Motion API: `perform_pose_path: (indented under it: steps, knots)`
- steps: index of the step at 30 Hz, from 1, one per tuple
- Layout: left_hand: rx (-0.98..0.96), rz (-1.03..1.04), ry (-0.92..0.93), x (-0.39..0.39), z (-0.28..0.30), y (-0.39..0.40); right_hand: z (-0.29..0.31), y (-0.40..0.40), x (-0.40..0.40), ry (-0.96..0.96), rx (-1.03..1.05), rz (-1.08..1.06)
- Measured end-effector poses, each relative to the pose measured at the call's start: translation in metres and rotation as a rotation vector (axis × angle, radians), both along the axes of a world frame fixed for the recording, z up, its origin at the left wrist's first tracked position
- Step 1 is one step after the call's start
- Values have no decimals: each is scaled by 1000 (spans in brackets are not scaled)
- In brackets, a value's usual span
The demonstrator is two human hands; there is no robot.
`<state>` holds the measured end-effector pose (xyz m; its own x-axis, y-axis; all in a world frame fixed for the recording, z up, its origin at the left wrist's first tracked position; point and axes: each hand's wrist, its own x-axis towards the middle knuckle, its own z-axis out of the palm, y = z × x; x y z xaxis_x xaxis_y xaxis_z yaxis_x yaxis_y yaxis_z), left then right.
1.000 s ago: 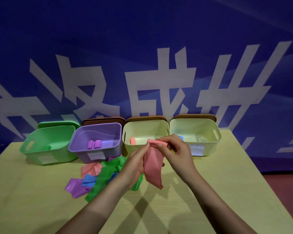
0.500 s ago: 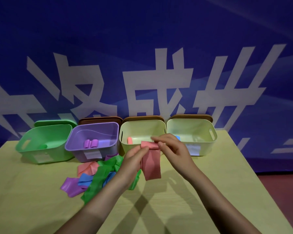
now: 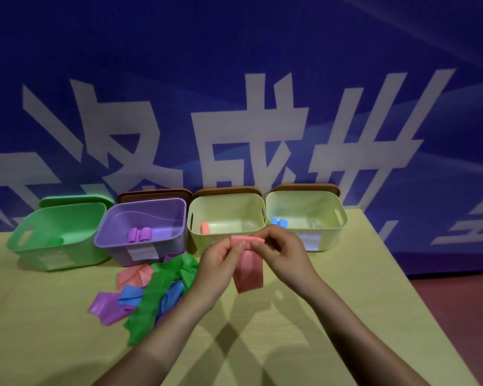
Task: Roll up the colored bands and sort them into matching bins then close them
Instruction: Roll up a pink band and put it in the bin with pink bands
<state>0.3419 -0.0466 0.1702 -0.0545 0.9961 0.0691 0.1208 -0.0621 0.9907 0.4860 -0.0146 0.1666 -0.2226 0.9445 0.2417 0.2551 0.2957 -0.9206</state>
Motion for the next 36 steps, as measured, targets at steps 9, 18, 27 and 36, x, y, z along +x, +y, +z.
perform_pose_path:
  steps: [9, 18, 27, 36]
  knots:
    - [-142, 43, -331, -6, 3, 14, 3, 16, -16, 10, 140, -69]
    - [-314, -122, -260, -4, 5, 19, 4, 23, -15, 179, 73, -168]
    - [-330, -138, -216, -1, 6, 19, -4, 24, 3, -59, 204, -81]
    - [-352, -120, -243, -7, 13, 24, 3, 25, 10, 12, 65, 158]
